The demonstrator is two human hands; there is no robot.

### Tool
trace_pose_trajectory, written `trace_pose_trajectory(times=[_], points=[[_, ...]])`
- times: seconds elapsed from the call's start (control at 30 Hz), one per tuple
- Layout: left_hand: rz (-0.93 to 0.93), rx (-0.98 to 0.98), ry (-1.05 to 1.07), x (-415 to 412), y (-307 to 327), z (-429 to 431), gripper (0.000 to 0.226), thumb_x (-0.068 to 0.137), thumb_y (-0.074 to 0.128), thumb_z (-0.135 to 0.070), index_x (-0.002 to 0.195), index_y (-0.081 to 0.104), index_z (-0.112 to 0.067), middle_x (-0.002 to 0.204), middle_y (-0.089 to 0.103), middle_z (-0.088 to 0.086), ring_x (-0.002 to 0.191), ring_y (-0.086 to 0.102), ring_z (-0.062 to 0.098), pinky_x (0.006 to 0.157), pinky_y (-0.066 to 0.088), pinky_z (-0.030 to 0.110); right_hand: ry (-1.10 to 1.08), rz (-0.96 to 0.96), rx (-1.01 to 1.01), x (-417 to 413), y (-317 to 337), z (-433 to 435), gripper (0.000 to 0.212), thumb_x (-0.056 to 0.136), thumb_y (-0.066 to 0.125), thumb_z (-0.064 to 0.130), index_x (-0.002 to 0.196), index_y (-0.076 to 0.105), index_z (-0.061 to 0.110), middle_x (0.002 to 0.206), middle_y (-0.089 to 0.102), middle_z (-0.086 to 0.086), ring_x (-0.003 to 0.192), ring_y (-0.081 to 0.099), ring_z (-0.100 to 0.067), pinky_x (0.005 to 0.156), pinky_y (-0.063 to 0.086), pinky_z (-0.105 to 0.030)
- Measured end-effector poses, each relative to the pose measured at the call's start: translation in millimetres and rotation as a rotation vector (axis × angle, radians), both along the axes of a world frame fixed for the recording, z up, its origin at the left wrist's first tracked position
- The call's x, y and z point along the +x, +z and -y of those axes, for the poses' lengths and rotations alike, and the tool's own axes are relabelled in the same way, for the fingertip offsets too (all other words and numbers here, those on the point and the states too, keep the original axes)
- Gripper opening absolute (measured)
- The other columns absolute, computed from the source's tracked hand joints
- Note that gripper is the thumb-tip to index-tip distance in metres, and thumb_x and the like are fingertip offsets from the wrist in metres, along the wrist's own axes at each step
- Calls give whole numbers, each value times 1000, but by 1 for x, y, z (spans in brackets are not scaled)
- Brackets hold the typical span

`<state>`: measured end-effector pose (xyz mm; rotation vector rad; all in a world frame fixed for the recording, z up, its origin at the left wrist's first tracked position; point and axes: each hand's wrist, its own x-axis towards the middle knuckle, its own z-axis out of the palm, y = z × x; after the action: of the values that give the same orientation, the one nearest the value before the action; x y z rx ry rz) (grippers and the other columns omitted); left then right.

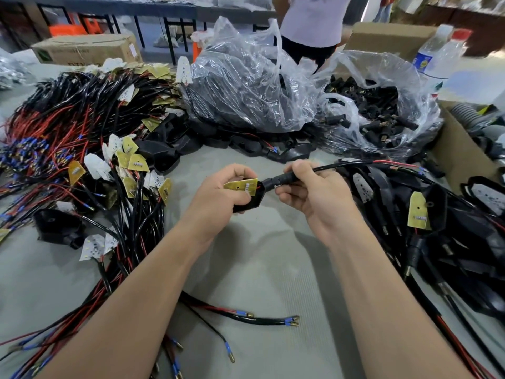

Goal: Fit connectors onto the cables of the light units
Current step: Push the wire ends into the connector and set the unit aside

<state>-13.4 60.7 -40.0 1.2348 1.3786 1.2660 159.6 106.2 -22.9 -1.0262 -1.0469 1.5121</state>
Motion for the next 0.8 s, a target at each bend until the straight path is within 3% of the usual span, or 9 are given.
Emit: trace_pose_trajectory(times=[0.17, 0.4, 0.63, 0.8], points=[[-23, 49, 50, 3, 5, 5, 28, 67, 59, -8, 85, 70, -26, 82, 71, -4, 75, 63, 13, 71, 51, 36, 49, 19, 12, 1, 0, 2, 19, 103, 56, 13, 91, 65, 1, 78, 67, -13, 62, 67, -19, 60, 57, -26], [-86, 131, 27, 1, 6, 6, 24, 68, 54, -8, 83, 68, -20, 81, 69, 12, 68, 59, 11, 61, 49, 28, 90, -39, -56, -4, -4, 4, 26, 104, 55, 19, 85, 67, 4, 75, 72, -12, 61, 70, -19, 61, 60, -28], [-204, 217, 172, 4, 1, 6, 21, 70, 57, -14, 81, 68, -26, 73, 69, -4, 67, 60, 14, 64, 53, 45, 105, -76, -103, -8, -4, 6, 28, 105, 54, 20, 90, 66, -1, 76, 75, -16, 64, 74, -24, 60, 61, -31], [-245, 240, 260, 6, -3, 7, 21, 63, 57, -31, 80, 68, -33, 73, 70, -14, 64, 61, 5, 59, 51, 27, 104, -120, -100, -13, -6, 8, 27, 106, 52, 19, 94, 64, -1, 79, 75, -17, 64, 74, -25, 59, 61, -32]])
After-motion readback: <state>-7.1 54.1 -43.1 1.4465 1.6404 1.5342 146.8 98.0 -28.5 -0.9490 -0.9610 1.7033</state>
